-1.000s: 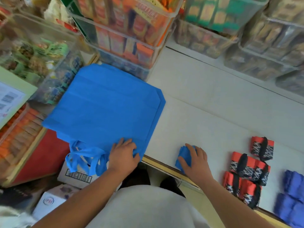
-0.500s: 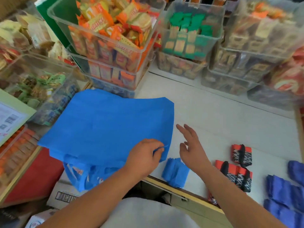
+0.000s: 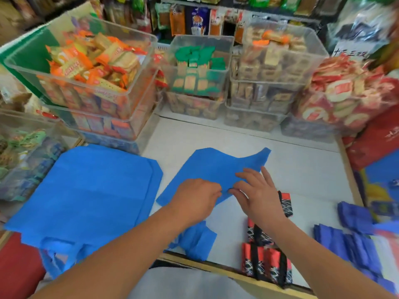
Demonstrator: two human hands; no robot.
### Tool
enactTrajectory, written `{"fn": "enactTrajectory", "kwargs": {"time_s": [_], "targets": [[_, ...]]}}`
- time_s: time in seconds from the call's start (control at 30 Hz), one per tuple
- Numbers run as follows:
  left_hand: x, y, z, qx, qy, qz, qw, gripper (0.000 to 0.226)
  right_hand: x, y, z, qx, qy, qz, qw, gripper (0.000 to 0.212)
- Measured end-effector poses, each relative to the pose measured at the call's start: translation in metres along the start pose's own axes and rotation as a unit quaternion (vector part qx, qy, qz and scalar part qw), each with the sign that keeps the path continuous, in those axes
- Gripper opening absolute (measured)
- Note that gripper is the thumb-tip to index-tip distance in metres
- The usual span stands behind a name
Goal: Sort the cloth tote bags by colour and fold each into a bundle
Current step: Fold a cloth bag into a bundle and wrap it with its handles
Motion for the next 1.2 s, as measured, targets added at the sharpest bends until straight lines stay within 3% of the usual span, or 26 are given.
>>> {"fn": "enactTrajectory", "kwargs": {"time_s": [0.07, 0.17, 0.27, 0.37, 0.47, 0.57, 0.63, 0.73, 0.8, 0.87, 0.93, 1.03, 1.1, 1.2], "targets": [[0.012, 0.009, -0.015, 0.069, 0.023, 0.063, 0.995, 0.019, -0.001, 0.013, -0.004, -0.018, 0.009, 0.012, 1.000, 0.025], [0.014, 0.002, -0.029, 0.084, 0.130, 0.175, 0.972, 0.028, -0.003, 0.050, -0.004, -0.052, -0.005, 0.059, 0.997, 0.038], [0.007, -0.032, -0.033, 0.145, 0.179, 0.207, 0.951, 0.031, -0.007, 0.080, -0.011, -0.068, -0.017, 0.112, 0.991, 0.057], [0.005, -0.074, -0.024, 0.198, 0.143, 0.155, 0.957, 0.029, -0.001, 0.076, -0.015, -0.038, -0.011, 0.111, 0.993, 0.037], [0.006, -0.122, 0.002, 0.220, 0.050, 0.011, 0.974, 0.038, 0.008, 0.044, -0.004, 0.019, -0.027, 0.082, 0.996, 0.023], [-0.006, -0.119, 0.027, 0.117, 0.011, -0.033, 0.993, 0.058, 0.010, 0.005, 0.013, 0.007, -0.050, 0.048, 0.998, 0.017], [-0.012, -0.085, 0.038, -0.002, 0.041, 0.017, 0.999, 0.051, 0.013, -0.022, 0.023, -0.007, -0.061, 0.032, 0.998, 0.021], [-0.013, -0.062, 0.049, -0.144, 0.062, 0.015, 0.987, 0.035, 0.021, -0.059, 0.029, 0.010, -0.071, 0.024, 0.997, 0.021], [-0.011, -0.077, 0.056, -0.179, 0.068, -0.020, 0.981, 0.038, 0.021, -0.057, 0.031, 0.102, -0.114, 0.111, 0.982, 0.027], [-0.012, -0.105, 0.057, -0.228, 0.116, -0.057, 0.965, 0.030, 0.009, -0.038, 0.041, 0.220, -0.192, 0.216, 0.932, 0.039], [-0.014, -0.127, 0.048, -0.300, 0.161, -0.078, 0.937, 0.028, -0.002, -0.016, 0.045, 0.251, -0.236, 0.234, 0.909, 0.036], [-0.017, -0.147, 0.034, -0.351, 0.172, -0.077, 0.917, 0.030, -0.014, 0.012, 0.049, 0.207, -0.258, 0.223, 0.917, 0.020], [-0.019, -0.163, 0.035, -0.310, 0.172, -0.094, 0.930, 0.027, -0.008, 0.020, 0.044, 0.092, -0.219, 0.192, 0.952, 0.014], [-0.024, -0.170, 0.032, -0.265, 0.167, -0.105, 0.944, 0.037, 0.012, 0.004, 0.027, -0.099, -0.118, 0.073, 0.985, 0.031]]}}
Point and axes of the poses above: each hand's wrist, its own x-axis towards the middle knuckle, its own z-axis out of the palm, y = z × x, the point moved 7 cm from there along x, towards the middle knuckle, and after that the axes turned 6 degrees about -x, right-handed, at the moved point
